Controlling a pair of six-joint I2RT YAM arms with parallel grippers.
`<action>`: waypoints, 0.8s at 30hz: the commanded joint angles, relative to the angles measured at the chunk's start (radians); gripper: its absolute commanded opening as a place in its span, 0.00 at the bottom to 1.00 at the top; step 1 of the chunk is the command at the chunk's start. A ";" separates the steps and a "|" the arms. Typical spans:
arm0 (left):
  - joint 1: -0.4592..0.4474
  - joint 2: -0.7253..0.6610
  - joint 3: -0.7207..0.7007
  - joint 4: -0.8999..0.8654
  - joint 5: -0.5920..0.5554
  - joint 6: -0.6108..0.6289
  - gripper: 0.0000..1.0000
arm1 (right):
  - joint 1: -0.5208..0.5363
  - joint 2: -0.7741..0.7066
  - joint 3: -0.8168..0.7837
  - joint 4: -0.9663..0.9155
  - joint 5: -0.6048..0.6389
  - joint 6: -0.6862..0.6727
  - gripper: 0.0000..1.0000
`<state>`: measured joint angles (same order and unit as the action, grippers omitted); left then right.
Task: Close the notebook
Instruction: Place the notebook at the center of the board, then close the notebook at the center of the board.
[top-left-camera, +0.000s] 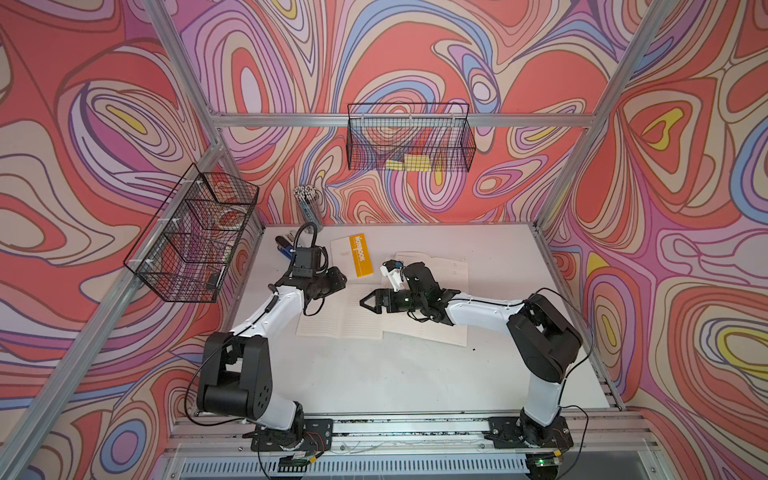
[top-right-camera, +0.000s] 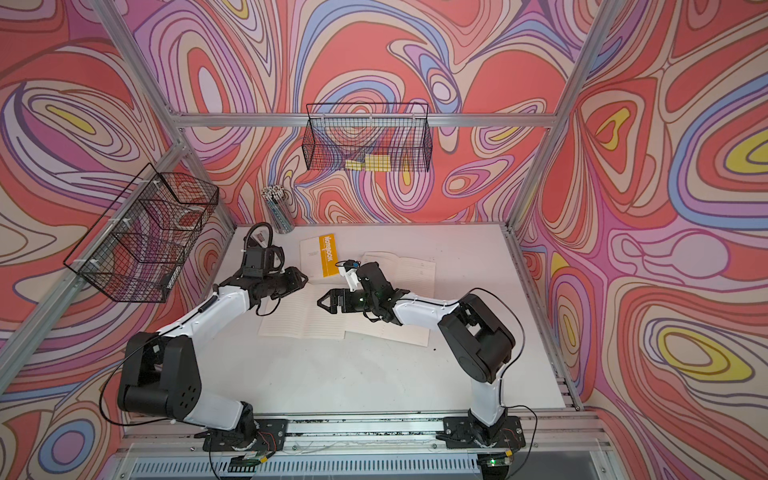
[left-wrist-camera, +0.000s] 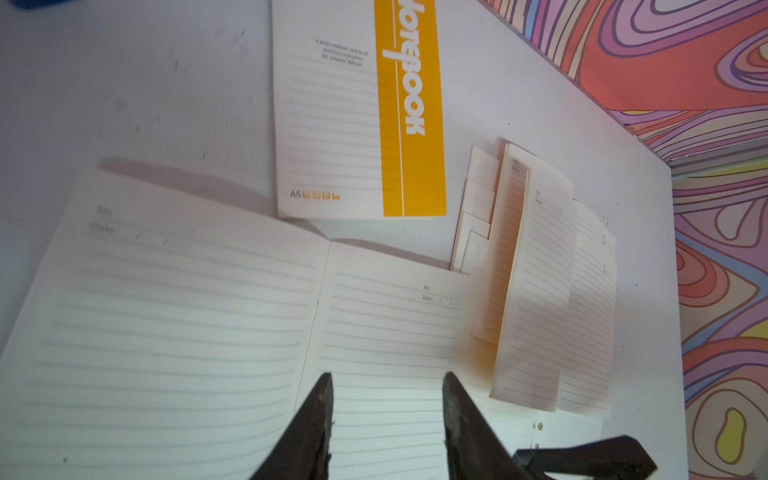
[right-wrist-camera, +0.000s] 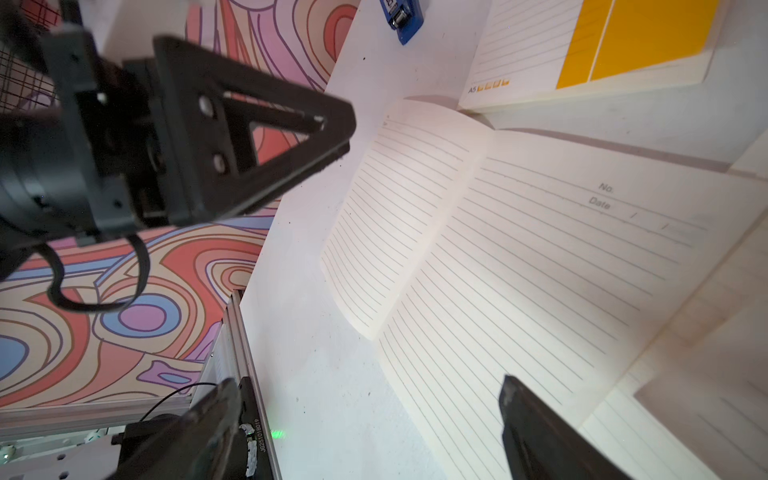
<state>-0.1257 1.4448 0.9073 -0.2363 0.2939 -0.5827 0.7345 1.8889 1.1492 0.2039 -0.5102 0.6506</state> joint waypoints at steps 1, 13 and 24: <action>-0.003 -0.135 -0.122 0.017 0.002 -0.113 0.47 | 0.005 0.028 0.017 0.059 -0.017 0.021 0.98; -0.003 -0.442 -0.450 0.039 0.007 -0.302 0.56 | 0.008 0.101 0.004 0.102 -0.004 0.041 0.98; -0.003 -0.562 -0.571 0.047 -0.007 -0.433 0.56 | 0.009 0.142 0.001 0.114 0.015 0.054 0.98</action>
<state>-0.1253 0.9108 0.3439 -0.1936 0.3054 -0.9642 0.7372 2.0006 1.1496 0.3046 -0.5133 0.7002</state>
